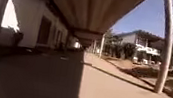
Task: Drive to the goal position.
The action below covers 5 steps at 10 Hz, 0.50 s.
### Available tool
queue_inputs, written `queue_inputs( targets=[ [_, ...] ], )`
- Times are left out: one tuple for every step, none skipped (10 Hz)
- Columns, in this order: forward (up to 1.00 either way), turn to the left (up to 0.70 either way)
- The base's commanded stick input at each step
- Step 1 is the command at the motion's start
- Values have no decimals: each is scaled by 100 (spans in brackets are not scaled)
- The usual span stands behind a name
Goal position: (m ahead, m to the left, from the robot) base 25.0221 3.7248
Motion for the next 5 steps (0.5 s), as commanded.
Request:
queue_inputs(
  targets=[
    [85,0],
    [85,0],
    [85,0],
    [85,0],
    [85,0]
  ],
)
